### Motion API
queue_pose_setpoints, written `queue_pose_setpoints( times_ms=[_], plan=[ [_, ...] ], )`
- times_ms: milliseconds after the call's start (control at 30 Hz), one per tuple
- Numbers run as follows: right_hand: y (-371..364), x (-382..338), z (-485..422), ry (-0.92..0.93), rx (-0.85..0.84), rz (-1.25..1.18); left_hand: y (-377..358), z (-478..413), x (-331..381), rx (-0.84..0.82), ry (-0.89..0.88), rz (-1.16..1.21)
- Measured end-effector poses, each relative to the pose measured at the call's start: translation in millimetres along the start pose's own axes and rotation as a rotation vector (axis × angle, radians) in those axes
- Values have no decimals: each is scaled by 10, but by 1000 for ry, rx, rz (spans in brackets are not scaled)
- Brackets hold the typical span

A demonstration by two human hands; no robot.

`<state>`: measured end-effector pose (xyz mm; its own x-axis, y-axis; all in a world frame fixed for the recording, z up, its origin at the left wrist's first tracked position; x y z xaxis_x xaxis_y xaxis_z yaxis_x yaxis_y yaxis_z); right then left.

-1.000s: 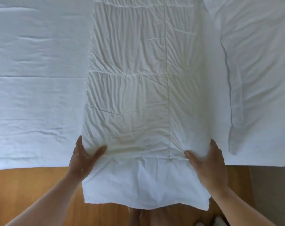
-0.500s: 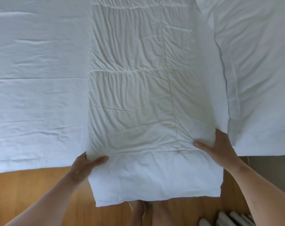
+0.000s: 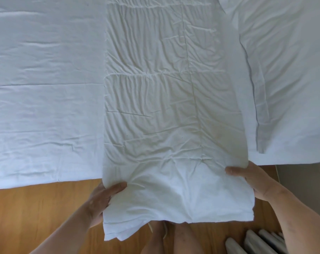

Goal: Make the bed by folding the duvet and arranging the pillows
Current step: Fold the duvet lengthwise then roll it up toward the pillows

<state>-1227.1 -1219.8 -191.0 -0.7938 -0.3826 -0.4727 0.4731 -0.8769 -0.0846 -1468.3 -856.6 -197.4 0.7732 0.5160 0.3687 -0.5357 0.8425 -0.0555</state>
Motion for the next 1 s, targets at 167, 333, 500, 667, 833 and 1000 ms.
queue_pose_setpoints(
  times_ms=[167, 333, 500, 667, 833, 1000],
  plan=[
    [-202, 40, 472, -92, -61, 13, 29, 456, 98, -21, -38, -12],
    [-225, -237, 1084, 58, 11, -58, 268, 1002, 336, -20, -150, -38],
    [-431, -144, 1755, 50, 43, -49, 397, 1599, 374, 11, -199, -81],
    [-567, -272, 2387, -21, -38, 24, 424, 2237, 274, -57, -190, -100],
    [-564, -133, 2964, 60, 16, -26, 375, 2817, 55, -83, -252, -93],
    [-582, 80, 3463, 144, 72, 32, 255, 3310, -147, -28, -332, -49]
  ],
)
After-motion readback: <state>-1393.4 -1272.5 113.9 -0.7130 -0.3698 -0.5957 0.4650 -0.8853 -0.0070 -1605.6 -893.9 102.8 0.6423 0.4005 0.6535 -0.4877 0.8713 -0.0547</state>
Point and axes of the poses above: each hand's wrist, its own z-axis away from the middle knuckle, its own y-axis out of the back of the hand, x = y × z, the point moved 1 cm from there along -z, towards the middle knuckle, and after that the axes turned 4 degrees about -z, right-handed, at the moved point
